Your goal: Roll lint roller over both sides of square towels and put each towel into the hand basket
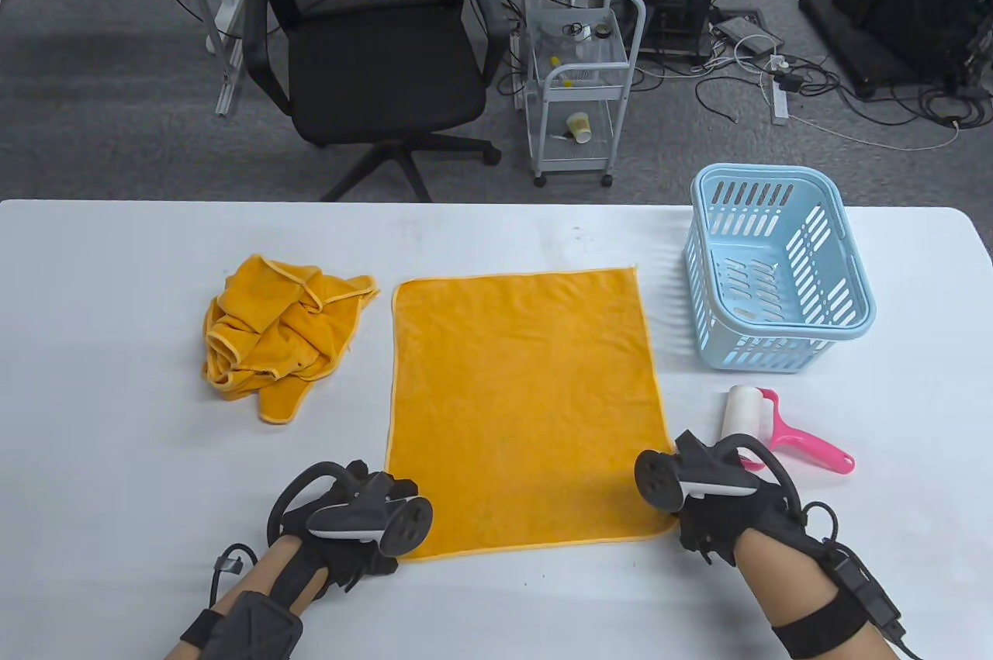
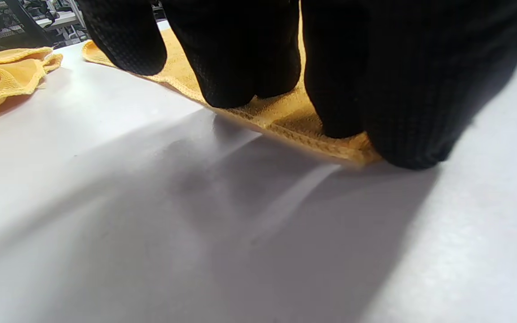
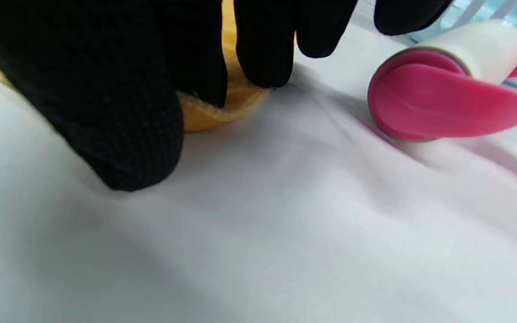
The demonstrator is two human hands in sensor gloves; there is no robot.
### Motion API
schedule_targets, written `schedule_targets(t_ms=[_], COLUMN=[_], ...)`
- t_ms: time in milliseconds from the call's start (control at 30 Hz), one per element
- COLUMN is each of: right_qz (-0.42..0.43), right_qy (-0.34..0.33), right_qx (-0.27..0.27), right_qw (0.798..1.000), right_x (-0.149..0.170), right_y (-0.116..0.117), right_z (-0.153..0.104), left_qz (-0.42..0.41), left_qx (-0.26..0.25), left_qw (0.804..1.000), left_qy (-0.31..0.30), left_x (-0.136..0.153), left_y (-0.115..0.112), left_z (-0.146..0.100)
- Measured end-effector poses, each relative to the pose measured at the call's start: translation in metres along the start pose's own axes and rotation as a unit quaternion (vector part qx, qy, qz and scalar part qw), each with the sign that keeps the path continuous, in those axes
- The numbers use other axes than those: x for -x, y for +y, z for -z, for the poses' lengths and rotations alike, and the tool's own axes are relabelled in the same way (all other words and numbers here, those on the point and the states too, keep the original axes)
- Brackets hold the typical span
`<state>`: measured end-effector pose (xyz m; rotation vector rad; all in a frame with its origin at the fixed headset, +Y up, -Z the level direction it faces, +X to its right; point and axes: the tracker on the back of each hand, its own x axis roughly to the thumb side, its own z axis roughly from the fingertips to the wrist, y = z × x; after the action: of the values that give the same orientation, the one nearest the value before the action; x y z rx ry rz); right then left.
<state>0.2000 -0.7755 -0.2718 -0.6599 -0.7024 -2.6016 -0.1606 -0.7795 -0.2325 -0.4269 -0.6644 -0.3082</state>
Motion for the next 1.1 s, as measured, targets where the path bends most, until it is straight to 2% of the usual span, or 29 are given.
schedule_targets(t_ms=[67, 167, 300, 400, 500, 667, 767, 900, 933, 1000, 1100], right_qz=[-0.028, -0.013, 0.034, 0.090, 0.169, 0.266, 0.301, 0.327, 0.332, 0.351, 0.374], right_qy=[0.007, 0.009, 0.003, -0.005, -0.019, -0.045, -0.077, -0.123, -0.128, -0.147, -0.147], right_qx=[0.018, 0.020, 0.027, 0.044, 0.084, 0.179, 0.231, 0.320, 0.329, 0.366, 0.393], right_qw=[0.999, 1.000, 0.999, 0.995, 0.982, 0.946, 0.922, 0.881, 0.874, 0.849, 0.827], right_x=[-0.006, -0.003, 0.007, 0.019, 0.038, 0.079, 0.096, 0.116, 0.118, 0.127, 0.140], right_y=[-0.001, -0.001, -0.001, -0.006, -0.020, -0.063, -0.091, -0.144, -0.149, -0.174, -0.199], right_z=[0.002, 0.003, 0.003, -0.003, -0.017, -0.071, -0.110, -0.178, -0.185, -0.211, -0.229], left_qz=[0.000, -0.005, -0.016, -0.060, -0.057, -0.032, -0.016, -0.006, -0.009, -0.019, -0.032], left_qx=[-0.005, -0.004, -0.005, -0.030, -0.089, -0.189, -0.256, -0.350, -0.364, -0.394, -0.418], left_qw=[1.000, 1.000, 1.000, 0.998, 0.994, 0.981, 0.965, 0.934, 0.929, 0.915, 0.903], left_qy=[0.000, -0.001, -0.004, -0.009, 0.008, 0.029, 0.046, 0.069, 0.071, 0.078, 0.094], left_x=[0.000, 0.000, 0.002, 0.008, 0.016, 0.025, 0.030, 0.036, 0.038, 0.043, 0.054], left_y=[0.000, -0.001, 0.000, 0.011, 0.039, 0.103, 0.147, 0.203, 0.211, 0.233, 0.260], left_z=[0.000, 0.000, 0.001, -0.007, -0.027, -0.081, -0.123, -0.184, -0.193, -0.215, -0.235])
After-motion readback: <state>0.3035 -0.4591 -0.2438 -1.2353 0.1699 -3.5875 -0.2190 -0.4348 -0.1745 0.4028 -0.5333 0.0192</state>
